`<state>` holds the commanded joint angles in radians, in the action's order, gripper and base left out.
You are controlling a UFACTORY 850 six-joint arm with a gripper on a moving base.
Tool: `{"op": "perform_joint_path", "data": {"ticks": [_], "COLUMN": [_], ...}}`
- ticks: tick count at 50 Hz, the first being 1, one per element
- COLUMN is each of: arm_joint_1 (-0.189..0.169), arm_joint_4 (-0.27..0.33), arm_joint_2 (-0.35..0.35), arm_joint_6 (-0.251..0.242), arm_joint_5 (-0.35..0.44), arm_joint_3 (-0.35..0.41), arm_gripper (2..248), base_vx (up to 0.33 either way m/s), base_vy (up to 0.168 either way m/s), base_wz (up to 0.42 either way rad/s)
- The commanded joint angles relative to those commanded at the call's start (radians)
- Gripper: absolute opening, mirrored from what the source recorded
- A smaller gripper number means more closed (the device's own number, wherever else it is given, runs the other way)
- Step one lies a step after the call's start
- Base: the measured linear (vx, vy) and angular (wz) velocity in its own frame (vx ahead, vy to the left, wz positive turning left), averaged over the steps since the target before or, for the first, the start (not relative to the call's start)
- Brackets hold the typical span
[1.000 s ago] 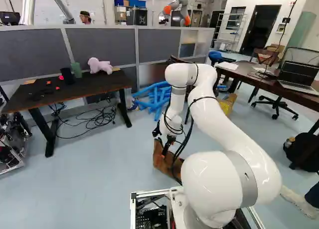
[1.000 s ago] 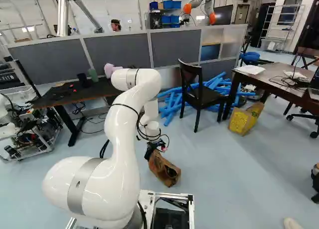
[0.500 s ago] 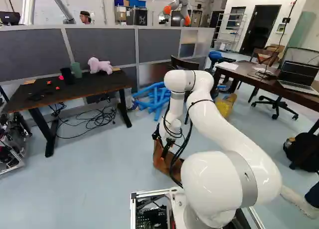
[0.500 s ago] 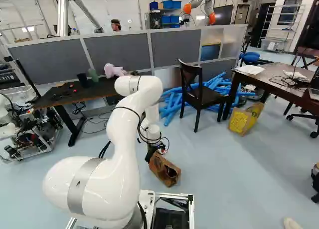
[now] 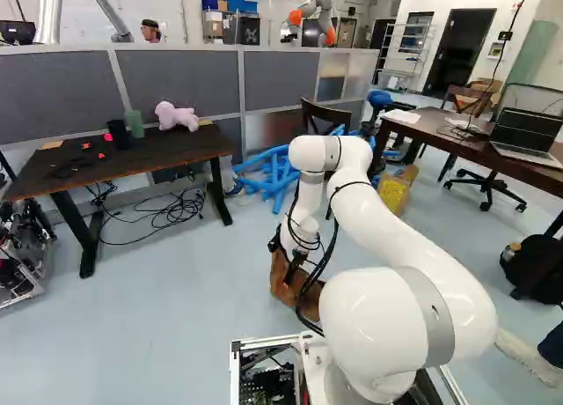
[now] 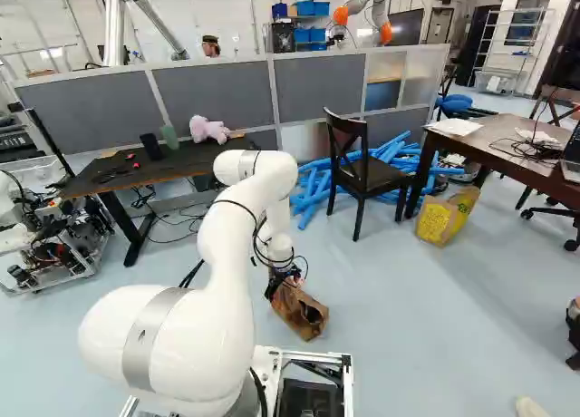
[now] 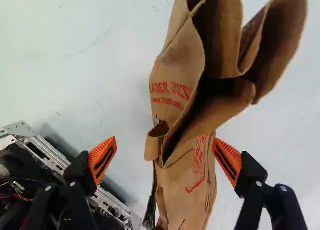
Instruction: Pick up the bag on the ground and place it on the table
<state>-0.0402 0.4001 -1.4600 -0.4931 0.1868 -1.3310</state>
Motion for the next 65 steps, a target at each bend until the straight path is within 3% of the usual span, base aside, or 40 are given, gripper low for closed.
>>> {"op": "perform_joint_path", "data": {"ticks": [25,26,30,31,35,36,41,42,46,47,51,52,57,58,65], "arm_joint_1": [0.000,0.000,0.000,0.000,0.000,0.000,0.000,0.000,0.000,0.000,0.000,0.000,0.000,0.000,0.000], "arm_joint_4": [0.000,0.000,0.000,0.000,0.000,0.000,0.000,0.000,0.000,0.000,0.000,0.000,0.000,0.000,0.000], "arm_joint_2": [-0.060,-0.060,-0.060,-0.060,-0.060,-0.060,-0.060,-0.060,-0.060,-0.060,-0.060,-0.060,-0.060,-0.060,-0.060], "arm_joint_6": [0.000,0.000,0.000,0.000,0.000,0.000,0.000,0.000,0.000,0.000,0.000,0.000,0.000,0.000,0.000], "arm_joint_5": [0.000,0.000,0.000,0.000,0.000,0.000,0.000,0.000,0.000,0.000,0.000,0.000,0.000,0.000,0.000], "arm_joint_3": [-0.057,-0.057,-0.057,-0.057,-0.057,-0.057,-0.057,-0.057,-0.057,-0.057,-0.057,-0.057,-0.057,-0.057,-0.057], "arm_gripper": [247,228,228,190,190,152,152,115,115,77,77,40,40,23,23], "base_vx": [0.000,0.000,0.000,0.000,0.000,0.000,0.000,0.000,0.000,0.000,0.000,0.000,0.000,0.000,0.000], "base_vy": [0.000,0.000,0.000,0.000,0.000,0.000,0.000,0.000,0.000,0.000,0.000,0.000,0.000,0.000,0.000], "base_wz": [0.000,0.000,0.000,0.000,0.000,0.000,0.000,0.000,0.000,0.000,0.000,0.000,0.000,0.000,0.000]}}
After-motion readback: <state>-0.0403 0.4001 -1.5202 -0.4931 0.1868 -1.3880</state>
